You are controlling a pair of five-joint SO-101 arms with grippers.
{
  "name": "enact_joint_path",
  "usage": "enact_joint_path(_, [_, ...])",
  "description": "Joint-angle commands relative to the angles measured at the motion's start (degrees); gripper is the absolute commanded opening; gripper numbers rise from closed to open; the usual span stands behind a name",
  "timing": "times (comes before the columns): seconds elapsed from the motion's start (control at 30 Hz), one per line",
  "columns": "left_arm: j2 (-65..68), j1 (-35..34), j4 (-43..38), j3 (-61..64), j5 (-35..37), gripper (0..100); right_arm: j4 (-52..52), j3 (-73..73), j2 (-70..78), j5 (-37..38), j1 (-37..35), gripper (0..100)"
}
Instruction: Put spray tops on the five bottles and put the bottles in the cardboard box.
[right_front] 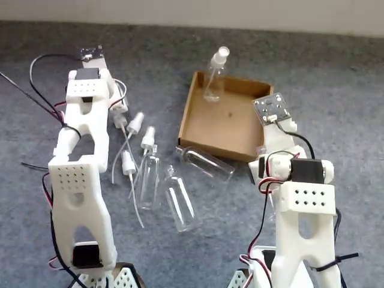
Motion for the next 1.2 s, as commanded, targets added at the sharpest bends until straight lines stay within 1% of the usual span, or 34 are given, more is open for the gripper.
enact_joint_path(0.0, [-0.4, 2.68, 1.58, -2.95, 0.62, 15, -1.27, -0.31, -1.54, -0.26, -0.57, 0.5])
enact_joint_path(0.1, [-0.22, 3.21, 1.23, -2.86, 0.7, 10, -1.27, -0.31, -1.54, -0.26, -0.57, 0.5])
enact_joint_path(0.3, [0.31, 2.42, 1.23, -3.3, 0.44, 9, -1.27, -0.31, -1.54, -0.18, -0.57, 0.5])
enact_joint_path(0.43, [-2.07, 0.92, 2.37, -8.4, 0.44, 6, -1.27, -0.31, -1.54, -0.18, -0.57, 0.5])
enact_joint_path(0.6, [-6.11, -0.13, 8.44, -21.85, 0.26, 6, -2.33, -0.48, -1.54, -0.18, -0.57, 0.5])
enact_joint_path(0.73, [-8.92, -0.13, 14.42, -35.47, -4.57, 6, -11.65, -0.66, -1.54, -0.09, -0.57, 0.5])
enact_joint_path(0.87, [-12.7, -0.04, 24.0, -49.45, -5.8, 6, -18.15, -0.66, -2.42, -0.88, -1.01, 0.5])
enact_joint_path(0.9, [-13.76, 0.04, 26.02, -51.65, -5.8, 6, -19.12, -0.57, -3.65, -2.37, -2.15, 0.5])
enact_joint_path(0.97, [-17.01, -0.22, 26.99, -52.09, -7.47, 6, -20.79, -0.31, -7.6, -6.42, -5.23, 0.5])
enact_joint_path(1.03, [-21.49, -0.31, 26.99, -49.63, -8.62, 6, -21.85, 0.22, -12.97, -9.41, -10.24, 0.5])
enact_joint_path(1.1, [-27.56, -0.31, 27.08, -44.0, -8.53, 6, -22.9, 2.95, -18.86, -10.9, -14.73, 0.5])
enact_joint_path(1.17, [-35.82, 0.13, 27.08, -35.47, -8.53, 6, -26.68, 7.25, -24.57, -10.99, -19.03, 0.5])
